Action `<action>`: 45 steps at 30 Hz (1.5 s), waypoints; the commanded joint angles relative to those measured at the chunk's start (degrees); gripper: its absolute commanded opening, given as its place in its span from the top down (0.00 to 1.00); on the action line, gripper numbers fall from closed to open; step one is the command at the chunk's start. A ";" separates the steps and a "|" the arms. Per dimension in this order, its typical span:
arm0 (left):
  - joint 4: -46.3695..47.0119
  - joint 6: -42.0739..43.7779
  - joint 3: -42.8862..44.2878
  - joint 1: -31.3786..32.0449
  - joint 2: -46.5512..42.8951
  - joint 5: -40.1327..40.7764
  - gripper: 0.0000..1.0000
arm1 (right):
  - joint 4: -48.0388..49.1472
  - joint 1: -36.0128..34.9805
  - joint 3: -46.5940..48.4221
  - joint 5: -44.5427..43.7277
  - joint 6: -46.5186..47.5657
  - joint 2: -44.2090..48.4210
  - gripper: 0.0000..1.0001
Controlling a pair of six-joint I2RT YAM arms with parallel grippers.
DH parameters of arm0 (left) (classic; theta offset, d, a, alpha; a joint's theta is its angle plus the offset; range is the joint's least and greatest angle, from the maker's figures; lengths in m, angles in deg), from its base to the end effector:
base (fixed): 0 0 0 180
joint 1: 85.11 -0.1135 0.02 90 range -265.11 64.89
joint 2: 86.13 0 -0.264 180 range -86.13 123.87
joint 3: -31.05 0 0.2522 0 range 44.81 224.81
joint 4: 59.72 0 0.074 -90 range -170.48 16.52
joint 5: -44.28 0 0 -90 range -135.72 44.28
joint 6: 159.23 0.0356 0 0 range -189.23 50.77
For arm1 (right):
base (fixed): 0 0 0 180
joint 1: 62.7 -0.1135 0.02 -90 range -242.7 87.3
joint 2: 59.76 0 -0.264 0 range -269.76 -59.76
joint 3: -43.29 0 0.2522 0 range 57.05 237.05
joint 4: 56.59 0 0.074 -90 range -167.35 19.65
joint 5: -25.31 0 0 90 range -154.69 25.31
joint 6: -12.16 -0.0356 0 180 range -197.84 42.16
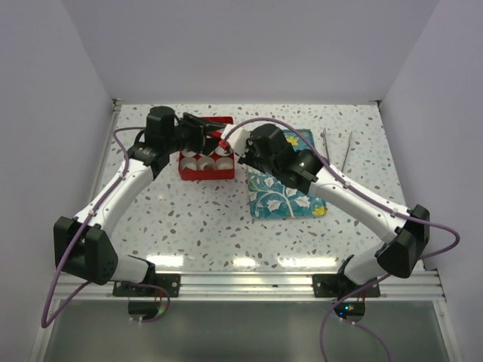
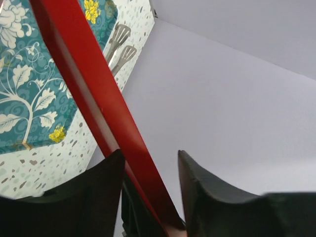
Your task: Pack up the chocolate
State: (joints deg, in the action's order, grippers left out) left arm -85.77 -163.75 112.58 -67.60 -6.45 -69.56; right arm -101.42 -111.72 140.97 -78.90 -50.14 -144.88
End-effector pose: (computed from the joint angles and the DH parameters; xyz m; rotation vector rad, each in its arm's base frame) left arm 0.3027 -0.1106 0.3377 -1.2150 2.0439 -1.5417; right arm 0.2266 0.2475 0.3735 -1.1959 1.7446 -0.0433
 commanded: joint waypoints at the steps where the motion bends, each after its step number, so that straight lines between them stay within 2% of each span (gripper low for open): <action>1: 2.45 -1.54 -2.02 0.32 -1.54 -2.88 0.52 | 10.14 -0.91 -2.18 -10.98 6.38 0.48 0.95; 2: 2.54 -1.81 -2.63 0.32 -2.07 -3.58 0.59 | 11.63 -1.08 -3.57 -12.57 7.35 0.57 0.95; 5: 3.85 -2.25 -4.66 0.41 -2.77 -4.90 0.73 | 16.56 -1.35 -5.34 -16.18 10.87 0.31 0.94; 9: 5.52 -2.51 -6.41 0.50 -2.95 -6.22 0.82 | 21.39 -1.70 -6.22 -18.91 13.60 -0.31 0.88; 12: 7.45 -3.48 -7.99 0.50 -2.95 -7.45 0.91 | 23.68 -1.79 -6.75 -19.97 14.66 -0.48 0.75; 13: 8.77 -3.91 -8.26 0.50 -2.95 -7.80 0.93 | 24.03 -1.79 -6.84 -20.23 14.92 -0.83 0.68; 14: 9.39 -3.92 -8.70 0.50 -2.95 -8.07 0.97 | 24.47 -1.70 -6.93 -20.84 15.45 -1.10 0.56; 15: 9.92 -4.09 -9.40 0.50 -2.95 -8.68 0.99 | 25.26 -1.79 -7.01 -21.63 15.71 -1.19 0.54; 17: 10.97 -4.27 -9.93 0.50 -2.95 -9.56 1.00 | 26.32 -1.79 -7.63 -22.25 16.50 -1.36 0.47; 21: 14.48 -4.80 -12.04 0.41 -3.04 -10.62 1.00 | 29.48 -1.79 -9.30 -23.48 17.56 -0.75 0.41; 26: 24.85 -7.96 -15.56 0.41 -2.60 -9.83 1.00 | 30.89 -1.79 -12.72 -24.72 20.46 1.36 0.36; 31: 29.69 -8.22 -14.95 0.41 0.03 -10.35 1.00 | 31.25 -1.79 -15.62 -24.19 19.07 5.84 0.33; 37: 33.91 -8.57 -14.77 0.32 2.32 -9.56 1.00 | 25.45 -1.79 -16.24 -22.70 12.65 8.74 0.30; 45: 40.58 -8.84 -16.52 -0.03 2.94 -8.51 1.00 | 21.50 -1.79 -18.35 -22.61 10.27 10.41 0.28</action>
State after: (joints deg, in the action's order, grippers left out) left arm -52.22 -173.80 96.66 -67.38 -3.52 -77.25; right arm -80.76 -113.95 122.61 -100.15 -36.35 -137.71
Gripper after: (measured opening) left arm 0.205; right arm 0.712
